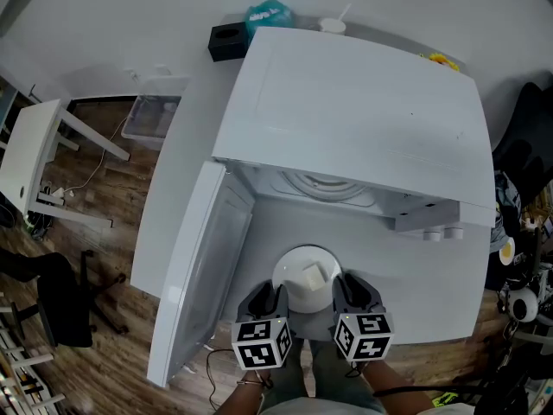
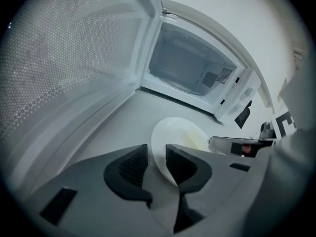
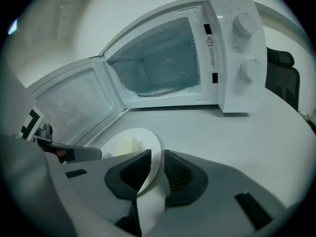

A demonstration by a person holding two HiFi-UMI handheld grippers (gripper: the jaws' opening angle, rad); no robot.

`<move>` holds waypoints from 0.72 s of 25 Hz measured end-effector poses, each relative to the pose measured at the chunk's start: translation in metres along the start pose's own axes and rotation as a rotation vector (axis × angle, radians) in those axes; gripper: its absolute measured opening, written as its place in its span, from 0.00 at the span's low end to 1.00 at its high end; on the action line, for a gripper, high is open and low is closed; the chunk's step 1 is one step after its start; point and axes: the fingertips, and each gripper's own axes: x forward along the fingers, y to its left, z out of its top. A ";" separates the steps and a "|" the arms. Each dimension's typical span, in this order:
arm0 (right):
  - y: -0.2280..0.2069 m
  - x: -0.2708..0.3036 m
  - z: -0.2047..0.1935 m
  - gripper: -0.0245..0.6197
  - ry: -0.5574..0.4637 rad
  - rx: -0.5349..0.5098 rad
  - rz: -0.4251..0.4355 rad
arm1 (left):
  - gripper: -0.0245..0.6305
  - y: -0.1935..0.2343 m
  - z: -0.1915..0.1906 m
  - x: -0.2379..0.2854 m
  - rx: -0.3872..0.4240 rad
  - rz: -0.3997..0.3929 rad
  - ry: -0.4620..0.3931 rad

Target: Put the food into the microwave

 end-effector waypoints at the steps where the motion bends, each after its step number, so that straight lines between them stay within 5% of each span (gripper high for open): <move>1: 0.000 0.001 0.000 0.17 0.001 -0.002 0.000 | 0.20 0.000 0.000 0.001 -0.004 -0.002 0.001; 18: 0.004 0.008 -0.001 0.17 0.021 -0.014 -0.001 | 0.20 -0.003 0.003 0.008 -0.024 -0.026 -0.010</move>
